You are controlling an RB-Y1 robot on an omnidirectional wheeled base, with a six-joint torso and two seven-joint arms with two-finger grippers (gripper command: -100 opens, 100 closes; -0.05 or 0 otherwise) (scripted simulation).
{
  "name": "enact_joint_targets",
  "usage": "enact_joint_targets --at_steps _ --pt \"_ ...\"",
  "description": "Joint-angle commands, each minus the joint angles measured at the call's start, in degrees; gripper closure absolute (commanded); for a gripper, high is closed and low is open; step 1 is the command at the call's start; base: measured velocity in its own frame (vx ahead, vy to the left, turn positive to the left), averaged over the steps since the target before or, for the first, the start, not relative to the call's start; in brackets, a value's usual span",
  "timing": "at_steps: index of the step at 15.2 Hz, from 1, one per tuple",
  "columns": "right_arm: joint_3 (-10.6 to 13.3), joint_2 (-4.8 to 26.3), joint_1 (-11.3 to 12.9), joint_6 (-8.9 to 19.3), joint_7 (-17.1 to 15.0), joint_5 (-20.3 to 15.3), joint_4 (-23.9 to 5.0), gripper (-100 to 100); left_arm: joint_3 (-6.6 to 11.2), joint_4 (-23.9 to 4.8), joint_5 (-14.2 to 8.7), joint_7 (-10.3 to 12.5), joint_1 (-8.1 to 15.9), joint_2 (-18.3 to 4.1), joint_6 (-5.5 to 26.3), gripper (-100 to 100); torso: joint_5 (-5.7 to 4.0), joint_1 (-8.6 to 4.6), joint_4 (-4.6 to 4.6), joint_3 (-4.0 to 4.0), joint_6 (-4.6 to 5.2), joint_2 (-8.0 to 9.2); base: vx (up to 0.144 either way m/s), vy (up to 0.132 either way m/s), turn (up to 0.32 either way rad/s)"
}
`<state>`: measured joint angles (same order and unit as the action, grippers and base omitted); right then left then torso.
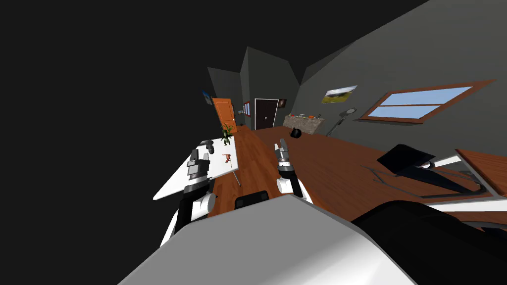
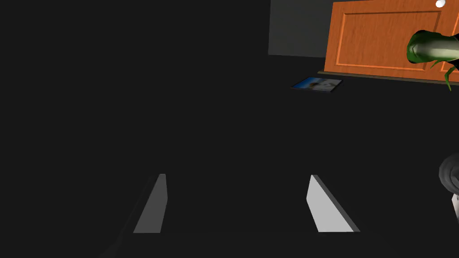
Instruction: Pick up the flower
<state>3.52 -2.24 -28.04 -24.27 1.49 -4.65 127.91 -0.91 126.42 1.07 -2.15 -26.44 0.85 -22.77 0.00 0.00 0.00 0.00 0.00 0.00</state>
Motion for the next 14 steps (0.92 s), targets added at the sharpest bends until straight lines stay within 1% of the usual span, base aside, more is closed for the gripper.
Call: enact_joint_targets --at_steps 1,2,3,4,5,7,8,10,11,12,13,14 --pt "0.00 0.00 0.00 0.00 0.00 0.00 0.00 0 0.43 -0.20 -0.48 -0.07 -0.08 -2.23 0.56 -100 0.00 0.00 0.00 0.00 0.00 0.00 0.000 0.001 -0.042" --pt "0.00 0.00 0.00 0.00 0.00 0.00 0.00 0 0.86 -0.41 -0.98 -0.14 -0.17 -3.64 1.12 -100 0.00 0.02 0.00 0.00 0.01 0.00 0.001 0.004 -0.113" --pt "0.00 0.00 0.00 0.00 0.00 0.00 0.00 0 0.86 -0.41 -0.98 -0.14 -0.17 -3.89 1.12 -100 0.01 0.04 0.00 0.00 0.02 0.01 0.000 0.010 -0.091" --pt "0.00 0.00 0.00 0.00 0.00 0.00 0.00 0 1.40 -0.69 -1.63 -0.22 -0.29 -5.65 1.88 -100 0.01 0.06 0.00 0.00 0.01 0.00 0.000 0.012 -0.084" --pt "0.00 0.00 0.00 0.00 0.00 0.00 0.00 0 1.40 -0.69 -1.63 -0.22 -0.29 -5.65 1.88 -100 0.01 0.07 0.00 0.00 0.01 0.00 0.001 0.013 -0.065" --pt "0.00 0.00 0.00 0.00 0.00 0.00 0.00 0 2.83 -1.44 -3.37 -0.46 -0.61 -8.84 3.89 -100 0.02 0.09 0.00 0.00 0.01 0.00 0.000 0.014 -0.149" --pt "0.00 0.00 0.01 0.00 0.00 0.00 0.00 0 2.83 -1.44 -3.37 -0.46 -0.61 -9.28 3.89 -100 0.02 0.10 0.00 0.00 0.03 0.00 -0.002 0.018 -0.149" --pt "0.00 0.00 0.01 0.00 0.00 0.00 0.00 0 4.61 -2.44 -5.65 -0.77 -1.06 -12.49 6.52 -100 0.02 0.12 0.00 0.00 0.02 0.01 -0.003 0.022 -0.193" --pt "0.00 0.00 0.01 0.00 0.00 0.00 0.00 0 4.61 -2.44 -5.65 -0.77 -1.06 -12.92 6.52 -100 0.03 0.14 0.00 0.01 0.03 0.01 -0.003 0.027 -0.181" --pt "0.00 0.00 0.01 0.00 0.00 0.00 0.00 0 5.62 -3.02 -6.98 -0.94 -1.32 -14.72 8.05 -100 0.03 0.15 0.00 0.01 0.02 0.01 0.000 0.025 -0.176" --pt "0.00 0.00 0.01 0.00 0.00 0.00 0.00 0 5.62 -3.02 -6.98 -0.94 -1.32 -14.72 8.05 -100 0.03 0.15 0.00 0.00 0.02 0.00 0.001 0.023 -0.140" --pt "0.00 0.00 0.00 0.00 0.00 0.00 0.00 0 6.68 -3.65 -8.41 -1.13 -1.62 -16.50 9.70 -100 0.03 0.14 0.00 0.00 0.01 -0.01 -0.002 0.023 -0.188"
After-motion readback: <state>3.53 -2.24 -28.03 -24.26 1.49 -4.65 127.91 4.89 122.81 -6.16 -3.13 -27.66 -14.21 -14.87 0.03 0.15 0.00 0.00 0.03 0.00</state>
